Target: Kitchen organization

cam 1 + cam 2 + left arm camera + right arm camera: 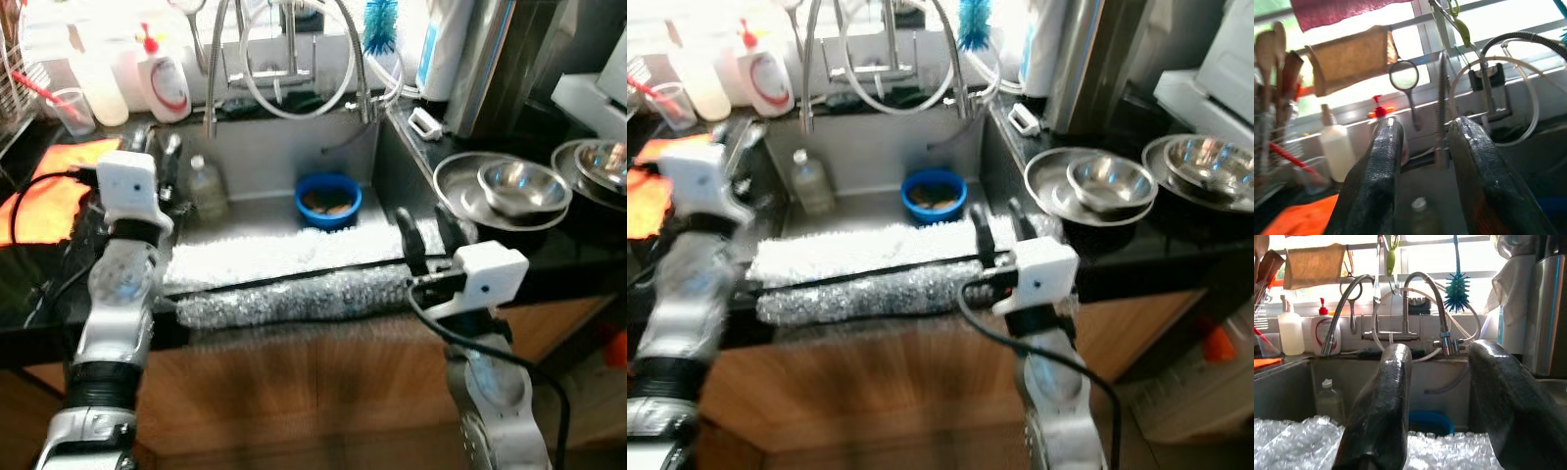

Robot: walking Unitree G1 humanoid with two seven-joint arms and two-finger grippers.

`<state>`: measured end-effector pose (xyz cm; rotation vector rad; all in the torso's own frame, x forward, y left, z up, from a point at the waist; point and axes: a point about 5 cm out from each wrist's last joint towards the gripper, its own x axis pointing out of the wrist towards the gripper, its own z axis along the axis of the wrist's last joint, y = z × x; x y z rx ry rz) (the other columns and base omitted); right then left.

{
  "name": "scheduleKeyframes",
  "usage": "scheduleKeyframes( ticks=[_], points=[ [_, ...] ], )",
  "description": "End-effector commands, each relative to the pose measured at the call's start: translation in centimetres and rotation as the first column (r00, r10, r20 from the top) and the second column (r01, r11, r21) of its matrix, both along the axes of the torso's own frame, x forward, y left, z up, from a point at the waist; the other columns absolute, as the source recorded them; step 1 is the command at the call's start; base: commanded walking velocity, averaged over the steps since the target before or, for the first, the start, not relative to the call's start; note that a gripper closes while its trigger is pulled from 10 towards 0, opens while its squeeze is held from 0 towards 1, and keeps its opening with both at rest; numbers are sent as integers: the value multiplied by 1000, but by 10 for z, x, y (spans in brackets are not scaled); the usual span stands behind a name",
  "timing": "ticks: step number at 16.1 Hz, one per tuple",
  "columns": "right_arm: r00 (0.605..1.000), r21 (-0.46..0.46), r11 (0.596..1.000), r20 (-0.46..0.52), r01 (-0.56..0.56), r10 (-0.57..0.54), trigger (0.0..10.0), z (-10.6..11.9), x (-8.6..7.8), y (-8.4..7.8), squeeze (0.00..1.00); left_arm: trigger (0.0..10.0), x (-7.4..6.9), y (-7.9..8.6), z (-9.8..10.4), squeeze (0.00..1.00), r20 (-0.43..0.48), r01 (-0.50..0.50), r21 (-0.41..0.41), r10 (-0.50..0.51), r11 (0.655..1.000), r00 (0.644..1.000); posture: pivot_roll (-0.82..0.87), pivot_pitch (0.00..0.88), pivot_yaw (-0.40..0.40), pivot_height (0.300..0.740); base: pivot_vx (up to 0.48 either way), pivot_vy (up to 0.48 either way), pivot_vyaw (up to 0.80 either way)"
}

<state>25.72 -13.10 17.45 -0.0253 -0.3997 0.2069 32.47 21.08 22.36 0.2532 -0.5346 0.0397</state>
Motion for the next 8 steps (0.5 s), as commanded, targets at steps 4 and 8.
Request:
scheduleKeyframes(
  ticks=[4, 8],
  points=[
    [999, 31, 998, -5, 51, -51, 10000, 5, 5, -14, 0, 10000, -32, 13, -13, 0, -87, -28, 40, 31, 999, 996, -75, 0, 45, 740, 0, 0, 0],
    [997, 18, 997, -3, 75, -75, 10000, 6, 10, -22, 0, 10000, -57, 25, -27, 0, -170, -91, 63, 101, 994, 980, -68, 0, 50, 740, 0, 0, 0]
  ],
)
